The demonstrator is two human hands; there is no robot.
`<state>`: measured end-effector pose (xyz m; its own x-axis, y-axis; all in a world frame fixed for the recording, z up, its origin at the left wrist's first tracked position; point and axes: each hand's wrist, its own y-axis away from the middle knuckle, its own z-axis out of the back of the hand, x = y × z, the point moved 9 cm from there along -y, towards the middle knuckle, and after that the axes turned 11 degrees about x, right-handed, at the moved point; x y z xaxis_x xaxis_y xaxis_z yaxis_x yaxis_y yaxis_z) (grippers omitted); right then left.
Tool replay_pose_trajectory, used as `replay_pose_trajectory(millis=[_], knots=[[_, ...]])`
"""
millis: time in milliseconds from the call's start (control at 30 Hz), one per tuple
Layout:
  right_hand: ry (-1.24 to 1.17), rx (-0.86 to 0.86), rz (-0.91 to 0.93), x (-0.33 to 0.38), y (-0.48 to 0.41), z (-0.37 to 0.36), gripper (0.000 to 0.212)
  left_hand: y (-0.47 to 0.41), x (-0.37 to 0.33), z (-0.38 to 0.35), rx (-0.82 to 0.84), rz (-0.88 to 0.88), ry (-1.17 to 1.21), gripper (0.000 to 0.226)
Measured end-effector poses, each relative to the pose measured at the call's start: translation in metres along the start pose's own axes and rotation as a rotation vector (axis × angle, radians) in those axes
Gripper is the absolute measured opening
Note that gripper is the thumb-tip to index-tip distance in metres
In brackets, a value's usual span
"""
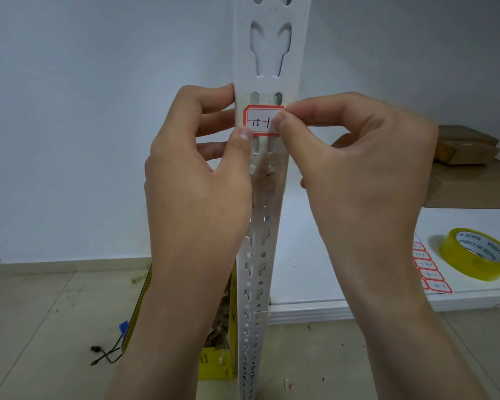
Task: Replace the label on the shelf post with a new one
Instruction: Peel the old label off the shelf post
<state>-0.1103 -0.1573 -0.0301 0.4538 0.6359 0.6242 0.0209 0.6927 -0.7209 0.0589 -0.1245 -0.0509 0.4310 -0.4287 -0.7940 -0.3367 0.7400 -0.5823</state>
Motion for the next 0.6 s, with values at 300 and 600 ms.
replay_pose_trajectory(millis=[300,600], knots=[[-0.028,0.046,-0.011,-0.0009,-0.0026,-0.0057,0.005,-0.0006,0.0012,0.0006,0.009,0.001,0.027,0.024],[-0.041,0.023,0.0,-0.0026,0.0003,-0.0016,0.007,-0.0014,0.0,0.0005,0.024,-0.007,0.036,0.024]])
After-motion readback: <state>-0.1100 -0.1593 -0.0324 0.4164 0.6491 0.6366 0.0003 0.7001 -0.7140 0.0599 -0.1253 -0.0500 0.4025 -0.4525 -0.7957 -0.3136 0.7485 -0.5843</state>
